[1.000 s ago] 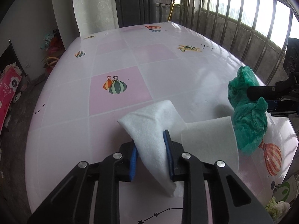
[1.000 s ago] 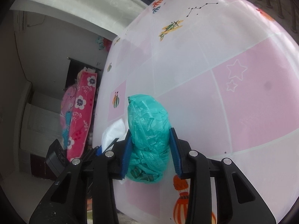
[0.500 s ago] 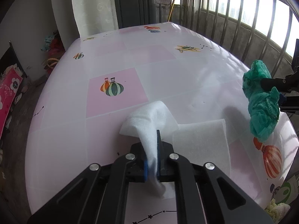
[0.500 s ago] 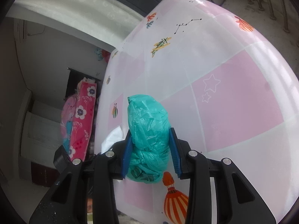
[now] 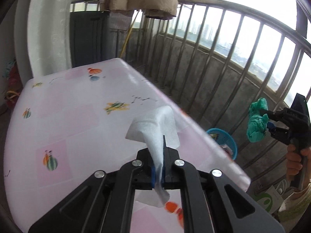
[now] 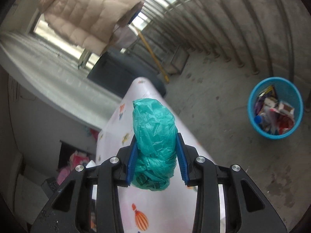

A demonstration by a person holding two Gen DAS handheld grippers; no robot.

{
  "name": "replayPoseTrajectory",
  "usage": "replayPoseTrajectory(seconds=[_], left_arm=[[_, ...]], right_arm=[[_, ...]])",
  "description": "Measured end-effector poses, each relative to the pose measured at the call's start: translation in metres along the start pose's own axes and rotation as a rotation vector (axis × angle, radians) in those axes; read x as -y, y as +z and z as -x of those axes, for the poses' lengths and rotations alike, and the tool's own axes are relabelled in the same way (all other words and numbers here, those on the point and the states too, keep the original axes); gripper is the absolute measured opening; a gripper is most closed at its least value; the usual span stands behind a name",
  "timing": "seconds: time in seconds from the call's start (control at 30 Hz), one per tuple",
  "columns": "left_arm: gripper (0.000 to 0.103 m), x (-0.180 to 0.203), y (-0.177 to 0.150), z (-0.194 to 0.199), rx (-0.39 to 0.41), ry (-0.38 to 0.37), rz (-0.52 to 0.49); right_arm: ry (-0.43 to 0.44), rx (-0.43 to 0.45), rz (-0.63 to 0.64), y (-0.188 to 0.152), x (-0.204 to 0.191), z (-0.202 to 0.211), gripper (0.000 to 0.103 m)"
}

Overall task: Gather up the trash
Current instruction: 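Carry the tissue and teal bag to the wastebasket and open both tools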

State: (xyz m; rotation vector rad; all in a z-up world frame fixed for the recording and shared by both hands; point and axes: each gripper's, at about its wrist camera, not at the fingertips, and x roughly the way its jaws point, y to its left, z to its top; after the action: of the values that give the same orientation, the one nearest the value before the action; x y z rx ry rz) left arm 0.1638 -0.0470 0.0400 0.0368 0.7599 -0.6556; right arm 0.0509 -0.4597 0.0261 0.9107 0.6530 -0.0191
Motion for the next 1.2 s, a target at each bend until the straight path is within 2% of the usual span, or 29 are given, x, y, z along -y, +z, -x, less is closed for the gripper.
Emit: replayPoseTrajectory(seconds=[0.17, 0.23, 0.33, 0.43, 0.5, 0.6, 0.7, 0.8, 0.83, 0.9, 0.93, 0.97, 1.07, 1.2], left_arm=[[0.003, 0.085, 0.041, -0.057, -0.068, -0.151, -0.124], [0.004, 0.118, 0.052, -0.089, -0.130, -0.217, -0.150], [0.004, 0.170, 0.060, -0.145, -0.228, -0.266, -0.214], [0.005, 0.214, 0.057, -0.205, -0.343, -0.285, -0.249], [0.005, 0.237, 0.048, -0.247, -0.420, -0.258, -0.275], [0.005, 0.273, 0.036, -0.299, -0.467, -0.195, -0.374], [0.005, 0.299, 0.029, -0.343, -0.524, -0.204, -0.386], [0.005, 0.319, 0.022, -0.374, -0.551, -0.230, -0.384], [0.008, 0.324, 0.021, -0.383, -0.565, -0.244, -0.374], [0.025, 0.329, 0.018, -0.402, -0.622, -0.272, -0.337], [0.037, 0.329, 0.019, -0.410, -0.630, -0.265, -0.307], [0.044, 0.328, 0.020, -0.413, -0.614, -0.249, -0.283], [0.053, 0.324, 0.023, -0.414, -0.593, -0.241, -0.237], [0.053, 0.314, 0.032, -0.397, -0.561, -0.274, -0.213]], right_arm=[[-0.127, 0.157, -0.110, 0.013, 0.062, 0.046, 0.035], [-0.168, 0.181, -0.159, 0.016, 0.087, 0.051, 0.035], [-0.222, 0.206, -0.230, 0.019, 0.118, 0.046, 0.035], [-0.278, 0.229, -0.293, 0.030, 0.151, 0.038, 0.035], [-0.315, 0.243, -0.326, 0.039, 0.171, 0.032, 0.036], [-0.402, 0.204, -0.323, 0.060, 0.201, 0.009, 0.036], [-0.461, 0.141, -0.302, 0.079, 0.228, -0.019, 0.036], [-0.514, 0.117, -0.272, 0.095, 0.245, -0.039, 0.038], [-0.533, 0.104, -0.258, 0.101, 0.251, -0.047, 0.039], [-0.547, 0.050, -0.241, 0.110, 0.266, -0.070, 0.044], [-0.538, 0.007, -0.245, 0.113, 0.275, -0.083, 0.054], [-0.540, -0.036, -0.257, 0.113, 0.286, -0.094, 0.059], [-0.567, -0.082, -0.299, 0.107, 0.302, -0.107, 0.061], [-0.541, -0.021, -0.345, 0.092, 0.304, -0.088, 0.067]])
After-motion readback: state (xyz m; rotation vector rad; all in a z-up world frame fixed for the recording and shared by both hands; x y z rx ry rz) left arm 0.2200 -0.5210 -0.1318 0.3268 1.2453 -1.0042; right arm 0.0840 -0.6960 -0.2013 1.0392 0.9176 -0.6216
